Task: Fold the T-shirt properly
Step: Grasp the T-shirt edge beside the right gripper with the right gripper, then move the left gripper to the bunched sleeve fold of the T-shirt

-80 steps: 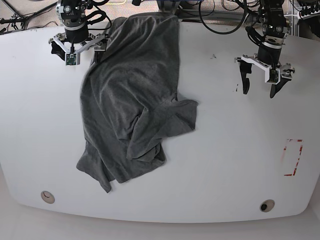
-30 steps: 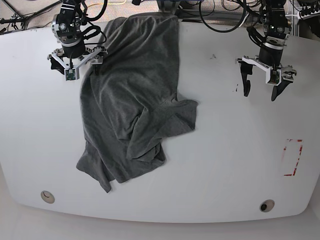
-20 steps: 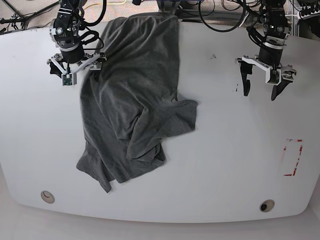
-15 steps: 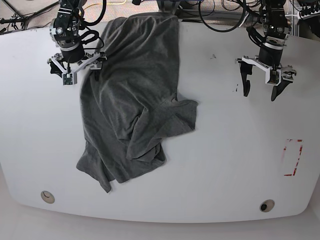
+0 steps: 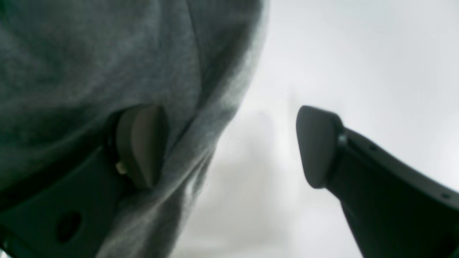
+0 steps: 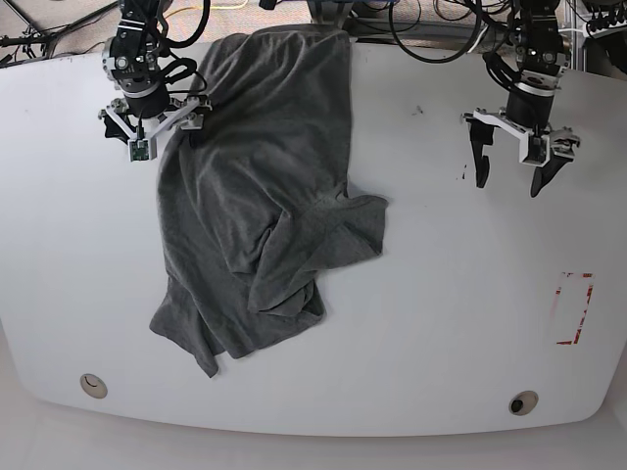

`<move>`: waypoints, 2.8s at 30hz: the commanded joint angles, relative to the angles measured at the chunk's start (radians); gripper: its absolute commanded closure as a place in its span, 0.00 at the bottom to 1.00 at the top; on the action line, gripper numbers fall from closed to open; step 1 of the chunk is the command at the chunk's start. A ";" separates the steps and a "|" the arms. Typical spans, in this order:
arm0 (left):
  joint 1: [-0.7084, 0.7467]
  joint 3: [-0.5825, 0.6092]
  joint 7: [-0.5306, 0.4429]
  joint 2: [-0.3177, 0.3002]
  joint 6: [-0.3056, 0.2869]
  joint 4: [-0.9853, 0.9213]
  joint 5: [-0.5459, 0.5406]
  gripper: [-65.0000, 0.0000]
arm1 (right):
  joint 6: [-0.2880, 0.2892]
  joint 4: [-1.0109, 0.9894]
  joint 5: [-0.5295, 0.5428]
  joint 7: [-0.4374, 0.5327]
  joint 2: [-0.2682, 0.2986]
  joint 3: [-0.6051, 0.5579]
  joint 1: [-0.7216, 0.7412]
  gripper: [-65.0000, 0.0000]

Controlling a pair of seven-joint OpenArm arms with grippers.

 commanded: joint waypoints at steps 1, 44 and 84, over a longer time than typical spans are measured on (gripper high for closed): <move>-0.001 -0.004 -0.029 -0.006 0.004 0.023 -0.006 0.24 | 0.016 -0.014 0.009 0.022 0.012 0.005 0.004 0.20; -0.002 -0.008 -0.055 0.002 0.009 0.024 -0.005 0.22 | 0.037 -0.173 0.035 0.051 0.050 0.008 0.060 0.96; -0.250 -0.004 0.278 0.142 -0.070 0.004 -0.124 0.22 | 0.043 -0.136 0.071 0.067 0.052 0.002 0.061 1.00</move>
